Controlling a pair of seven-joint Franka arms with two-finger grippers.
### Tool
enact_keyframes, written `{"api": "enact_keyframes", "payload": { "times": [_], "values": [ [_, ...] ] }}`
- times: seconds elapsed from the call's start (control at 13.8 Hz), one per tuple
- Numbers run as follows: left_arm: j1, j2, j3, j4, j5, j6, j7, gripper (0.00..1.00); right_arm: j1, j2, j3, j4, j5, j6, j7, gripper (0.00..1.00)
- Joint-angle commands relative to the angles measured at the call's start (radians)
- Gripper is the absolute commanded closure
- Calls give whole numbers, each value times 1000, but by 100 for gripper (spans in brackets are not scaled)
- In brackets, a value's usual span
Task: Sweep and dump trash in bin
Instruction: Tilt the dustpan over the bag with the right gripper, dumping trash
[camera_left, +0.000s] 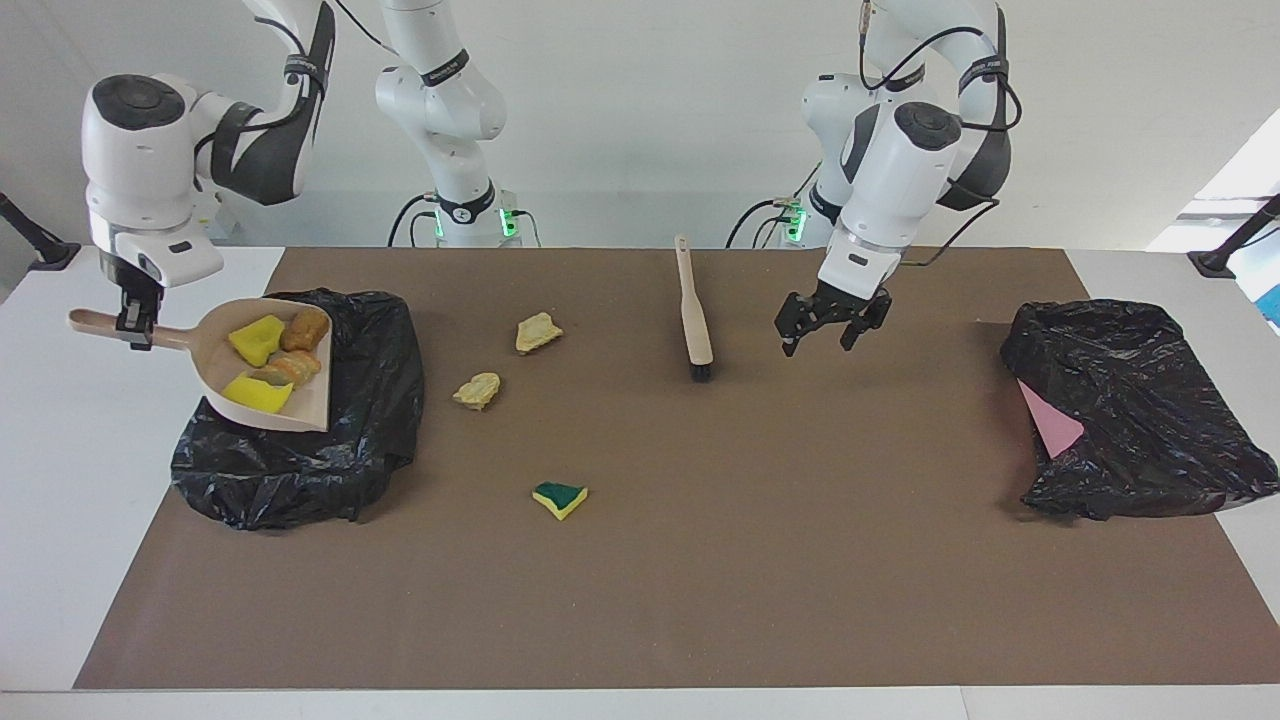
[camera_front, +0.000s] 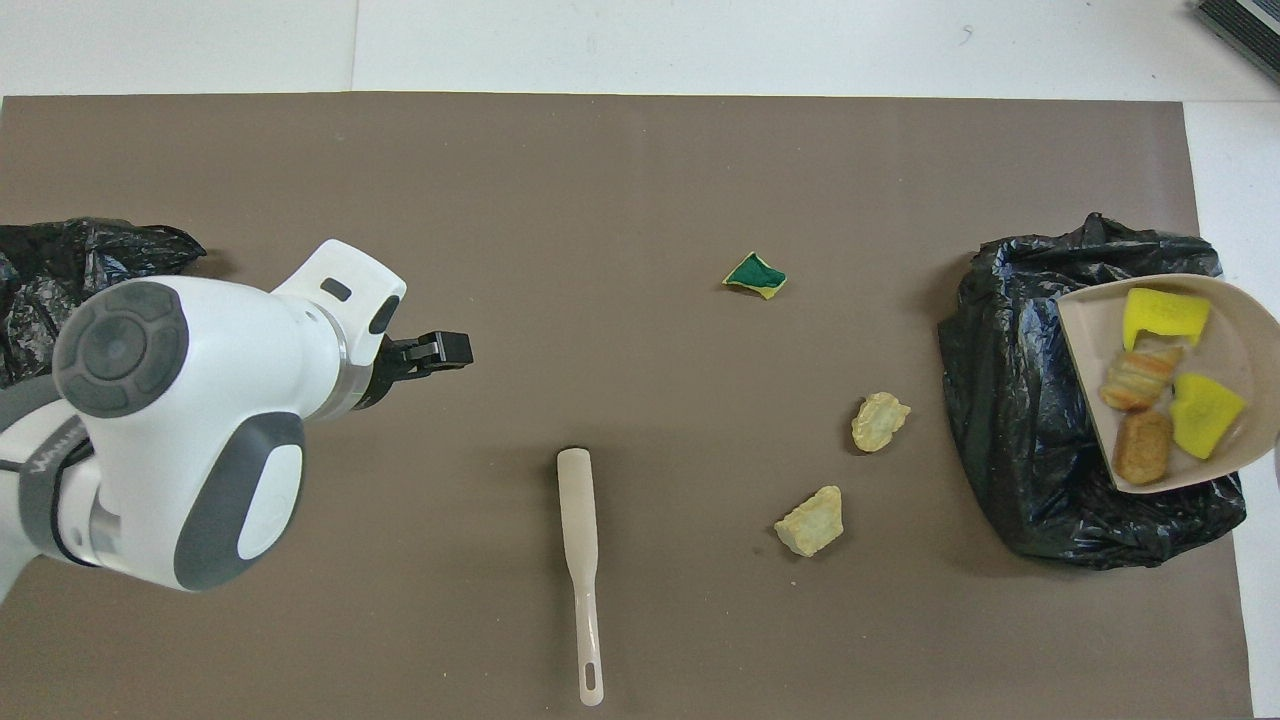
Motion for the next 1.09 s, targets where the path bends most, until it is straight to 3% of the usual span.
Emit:
{"api": "enact_keyframes", "payload": {
  "times": [0.0, 0.15, 0.36, 0.8, 1.02],
  "values": [
    [13, 45, -3, 176, 19, -161, 15, 0, 32, -74, 4, -94, -96, 22, 86, 100],
    [47, 43, -2, 234, 20, -222, 21, 0, 61, -81, 4, -97, -183, 9, 131, 100],
    [128, 42, 0, 276, 15, -276, 184, 0, 87, -82, 4, -97, -252, -4, 148, 100],
    [305, 36, 0, 328, 17, -373, 457, 0, 112, -102, 11, -94, -449, -131, 212, 100],
    [337, 37, 1, 371, 44, -455, 480, 0, 173, -114, 16, -92, -542, -223, 275, 100]
  ]
}}
